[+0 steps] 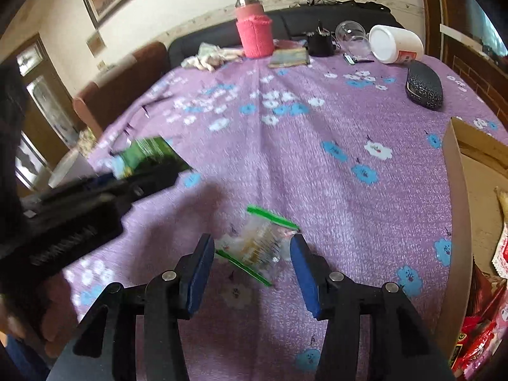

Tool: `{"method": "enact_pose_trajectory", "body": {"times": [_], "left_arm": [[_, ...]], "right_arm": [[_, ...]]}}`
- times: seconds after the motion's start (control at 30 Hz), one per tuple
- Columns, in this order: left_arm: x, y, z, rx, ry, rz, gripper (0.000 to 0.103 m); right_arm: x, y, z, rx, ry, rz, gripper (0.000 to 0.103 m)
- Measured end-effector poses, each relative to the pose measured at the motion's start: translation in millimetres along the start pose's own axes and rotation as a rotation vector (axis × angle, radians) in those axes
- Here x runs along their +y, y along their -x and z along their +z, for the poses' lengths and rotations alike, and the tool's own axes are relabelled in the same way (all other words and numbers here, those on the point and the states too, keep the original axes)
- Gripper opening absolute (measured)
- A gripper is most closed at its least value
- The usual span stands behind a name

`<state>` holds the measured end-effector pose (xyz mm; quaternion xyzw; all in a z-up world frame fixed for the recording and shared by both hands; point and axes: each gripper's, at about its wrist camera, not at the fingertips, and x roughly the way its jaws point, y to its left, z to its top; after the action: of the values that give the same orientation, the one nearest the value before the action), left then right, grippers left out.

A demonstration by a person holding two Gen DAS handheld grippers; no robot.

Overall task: Organize snacks
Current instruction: 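Grasp a clear green-zip snack bag with the right gripper, then carry the green packet and clear bag toward the cardboard tray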

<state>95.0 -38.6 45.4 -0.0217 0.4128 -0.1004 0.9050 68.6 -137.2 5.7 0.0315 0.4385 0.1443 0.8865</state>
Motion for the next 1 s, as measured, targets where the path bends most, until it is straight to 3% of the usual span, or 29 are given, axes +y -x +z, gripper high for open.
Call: {"method": "enact_pose_trajectory", "body": {"times": [0.07, 0.3, 0.63, 1.0], "left_arm": [[0, 0, 0, -0.002, 0.0, 0.0, 0.035], [-1, 0, -1, 0.0, -0.004, -0.002, 0.035], [-6, 1, -2, -0.016, -0.016, -0.011, 0.036], [-18, 10, -5, -0.08, -0.07, 0.047, 0.036]], "right_arm": [[0, -1, -1, -0.006, 0.001, -0.022, 0.043], [-3, 6, -2, -0.042, -0.007, -0.031, 0.042], [-7, 31, 2, -0.176, -0.024, -0.058, 0.042], [-9, 38, 4, -0.218, -0.04, -0.068, 0.042]]}}
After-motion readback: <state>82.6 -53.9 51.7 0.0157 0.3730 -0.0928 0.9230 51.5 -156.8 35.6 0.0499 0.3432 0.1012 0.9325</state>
